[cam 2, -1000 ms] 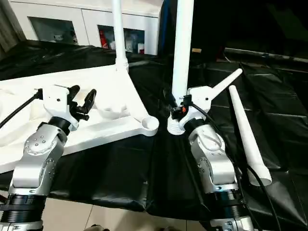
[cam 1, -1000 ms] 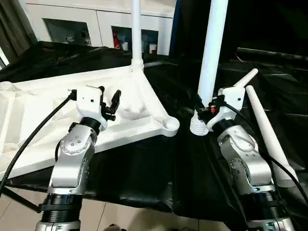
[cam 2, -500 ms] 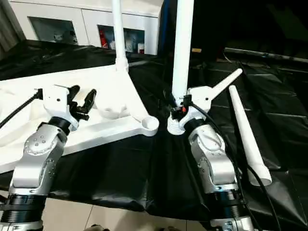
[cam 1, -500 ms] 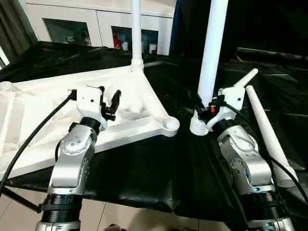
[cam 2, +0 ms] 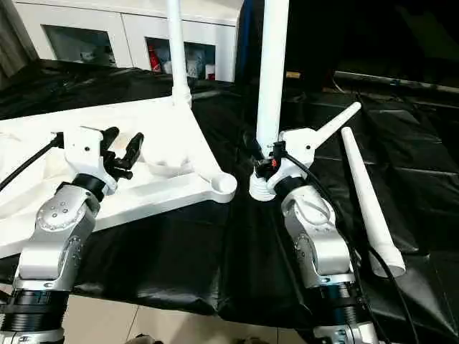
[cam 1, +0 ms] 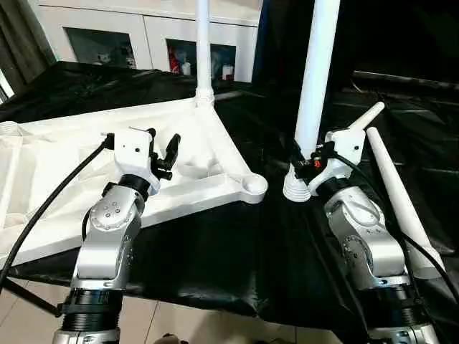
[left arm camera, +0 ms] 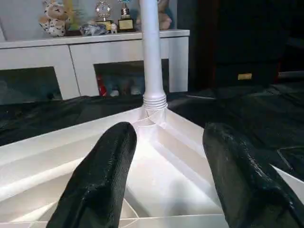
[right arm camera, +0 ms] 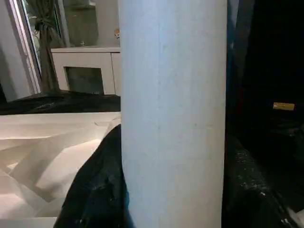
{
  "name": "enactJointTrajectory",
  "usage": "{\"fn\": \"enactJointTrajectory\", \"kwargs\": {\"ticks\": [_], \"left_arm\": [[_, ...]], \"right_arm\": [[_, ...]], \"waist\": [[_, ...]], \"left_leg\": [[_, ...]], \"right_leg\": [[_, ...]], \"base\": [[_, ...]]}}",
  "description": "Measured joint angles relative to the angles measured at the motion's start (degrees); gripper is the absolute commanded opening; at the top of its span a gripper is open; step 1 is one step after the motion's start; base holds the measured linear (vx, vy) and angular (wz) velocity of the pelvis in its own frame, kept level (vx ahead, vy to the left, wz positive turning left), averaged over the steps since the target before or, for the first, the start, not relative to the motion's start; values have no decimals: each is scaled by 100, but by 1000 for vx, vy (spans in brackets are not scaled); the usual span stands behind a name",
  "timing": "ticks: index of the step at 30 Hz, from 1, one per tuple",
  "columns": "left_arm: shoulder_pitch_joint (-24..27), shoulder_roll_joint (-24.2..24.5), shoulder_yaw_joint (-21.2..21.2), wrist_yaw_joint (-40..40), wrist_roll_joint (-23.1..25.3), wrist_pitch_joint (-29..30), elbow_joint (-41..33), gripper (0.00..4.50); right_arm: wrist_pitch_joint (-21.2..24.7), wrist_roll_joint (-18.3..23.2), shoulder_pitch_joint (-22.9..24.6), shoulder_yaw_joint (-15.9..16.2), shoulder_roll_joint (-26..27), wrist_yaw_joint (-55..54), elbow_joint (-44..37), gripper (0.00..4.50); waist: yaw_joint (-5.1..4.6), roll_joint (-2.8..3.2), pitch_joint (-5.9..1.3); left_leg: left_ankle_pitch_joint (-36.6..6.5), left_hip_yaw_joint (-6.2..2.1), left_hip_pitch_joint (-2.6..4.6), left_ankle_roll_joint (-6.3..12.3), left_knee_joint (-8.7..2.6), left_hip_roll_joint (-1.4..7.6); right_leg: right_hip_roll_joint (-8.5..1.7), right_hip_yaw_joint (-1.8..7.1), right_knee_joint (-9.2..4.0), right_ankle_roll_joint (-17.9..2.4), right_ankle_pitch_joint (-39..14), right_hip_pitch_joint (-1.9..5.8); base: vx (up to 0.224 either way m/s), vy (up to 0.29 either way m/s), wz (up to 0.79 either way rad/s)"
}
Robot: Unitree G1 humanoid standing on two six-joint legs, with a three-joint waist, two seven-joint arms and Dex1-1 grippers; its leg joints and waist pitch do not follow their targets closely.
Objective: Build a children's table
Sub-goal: Pick table leg
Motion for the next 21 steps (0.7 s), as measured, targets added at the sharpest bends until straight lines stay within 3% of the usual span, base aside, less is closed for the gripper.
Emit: {"fn": "enactJointTrajectory", "kwargs": {"ticks": [21], "left_arm": [[0, 0, 0, 0, 0, 0, 0, 270]], "right_arm": [[0, 0, 0, 0, 0, 0, 0, 184]], "waist": [[0, 0, 0]], "left_leg": [[0, 0, 0, 0, 0, 0]], "right_leg": [[0, 0, 1, 0, 0, 0]], "base": [[0, 0, 0]]}}
